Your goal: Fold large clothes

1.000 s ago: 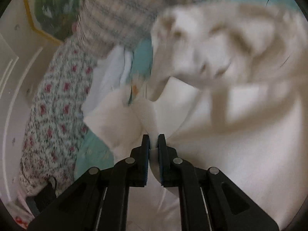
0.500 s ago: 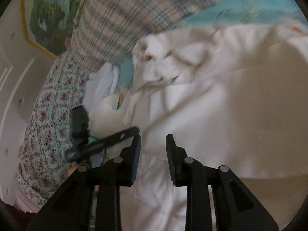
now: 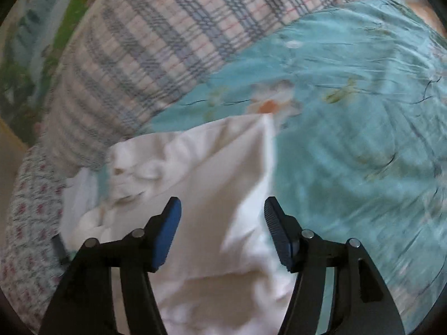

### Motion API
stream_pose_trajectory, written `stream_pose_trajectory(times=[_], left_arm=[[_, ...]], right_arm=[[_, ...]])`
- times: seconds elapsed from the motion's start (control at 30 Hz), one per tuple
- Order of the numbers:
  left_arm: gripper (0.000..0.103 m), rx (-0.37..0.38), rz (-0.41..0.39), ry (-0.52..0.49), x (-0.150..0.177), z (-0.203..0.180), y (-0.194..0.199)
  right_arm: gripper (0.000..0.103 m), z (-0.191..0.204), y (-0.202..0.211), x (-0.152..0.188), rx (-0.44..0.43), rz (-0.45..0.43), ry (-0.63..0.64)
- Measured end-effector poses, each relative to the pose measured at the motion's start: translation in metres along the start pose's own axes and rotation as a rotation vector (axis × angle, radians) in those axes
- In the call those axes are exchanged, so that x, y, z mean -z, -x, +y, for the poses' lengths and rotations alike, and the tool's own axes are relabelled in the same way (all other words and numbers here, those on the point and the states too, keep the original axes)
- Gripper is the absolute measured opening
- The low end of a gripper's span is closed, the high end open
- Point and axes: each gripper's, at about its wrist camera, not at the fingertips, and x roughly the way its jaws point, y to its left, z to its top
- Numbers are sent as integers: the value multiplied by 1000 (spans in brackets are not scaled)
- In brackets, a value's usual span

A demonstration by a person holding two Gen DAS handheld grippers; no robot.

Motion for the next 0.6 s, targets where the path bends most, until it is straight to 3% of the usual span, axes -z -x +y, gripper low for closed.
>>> stream_pose_trajectory(times=[0.27, 0.33, 0.4, 0.5, 0.6], left_arm=[[3, -32, 4, -7, 2, -4, 0], [3, -34, 7, -5, 1, -5, 0], [3, -17, 12, -5, 0, -7, 0], [3, -27, 18, -23, 0, -17, -6], [4, -38, 21, -31, 2, -19, -10]], right_arm=[[61, -7, -79, -13, 18, 195, 59], [7, -2, -84, -13, 45, 210, 103], [5, -4, -79, -15, 34, 203, 102], [4, 1, -70, -21, 90, 164, 177], [5, -2, -76, -19, 139, 198, 197]])
